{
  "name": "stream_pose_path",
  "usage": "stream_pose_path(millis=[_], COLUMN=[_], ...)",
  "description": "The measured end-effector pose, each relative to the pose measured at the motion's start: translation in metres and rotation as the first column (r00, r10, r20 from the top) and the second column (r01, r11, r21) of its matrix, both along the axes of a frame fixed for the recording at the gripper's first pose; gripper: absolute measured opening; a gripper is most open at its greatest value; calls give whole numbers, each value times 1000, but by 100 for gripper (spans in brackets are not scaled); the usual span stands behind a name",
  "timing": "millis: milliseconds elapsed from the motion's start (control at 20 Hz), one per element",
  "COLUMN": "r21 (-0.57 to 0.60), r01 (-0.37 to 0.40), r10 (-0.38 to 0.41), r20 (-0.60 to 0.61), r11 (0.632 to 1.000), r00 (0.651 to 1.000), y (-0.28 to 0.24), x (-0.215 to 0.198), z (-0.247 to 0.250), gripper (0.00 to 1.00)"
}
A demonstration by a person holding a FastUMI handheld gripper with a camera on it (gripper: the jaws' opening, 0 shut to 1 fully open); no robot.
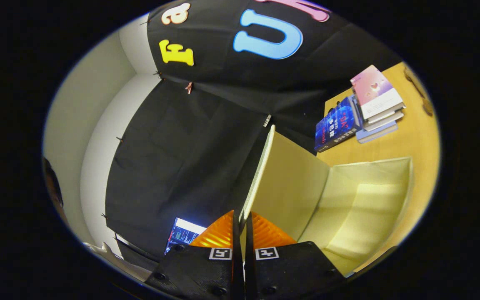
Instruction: Open the storage box then place both shoes into the box .Put the left shoe in first, then the right shoe, with the right side of both shoes facing outward in a uniform manner.
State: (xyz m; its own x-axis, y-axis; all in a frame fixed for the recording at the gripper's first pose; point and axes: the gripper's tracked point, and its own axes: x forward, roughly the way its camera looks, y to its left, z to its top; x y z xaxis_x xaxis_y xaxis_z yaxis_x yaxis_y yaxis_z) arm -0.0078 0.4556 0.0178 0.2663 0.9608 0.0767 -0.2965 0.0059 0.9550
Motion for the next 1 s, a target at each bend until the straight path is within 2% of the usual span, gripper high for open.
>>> stream_pose_path(millis=[300,550,650,750,800,900,1000], r21=[-56,-74,-70,-90,-111,-175,-249], r01=[-51,-86,-83,-63,-39,30,108], r10=[50,86,82,63,43,-11,-64], r20=[-11,-14,-15,3,31,107,179], r11=[997,994,994,994,993,984,962], r00=[999,996,996,998,999,994,982], y=[89,105,105,93,83,54,19], x=[-5,-13,-10,-7,-5,-1,3], z=[3,0,0,-1,-3,-13,-27], gripper=[7,11,26,48,65,81,86])
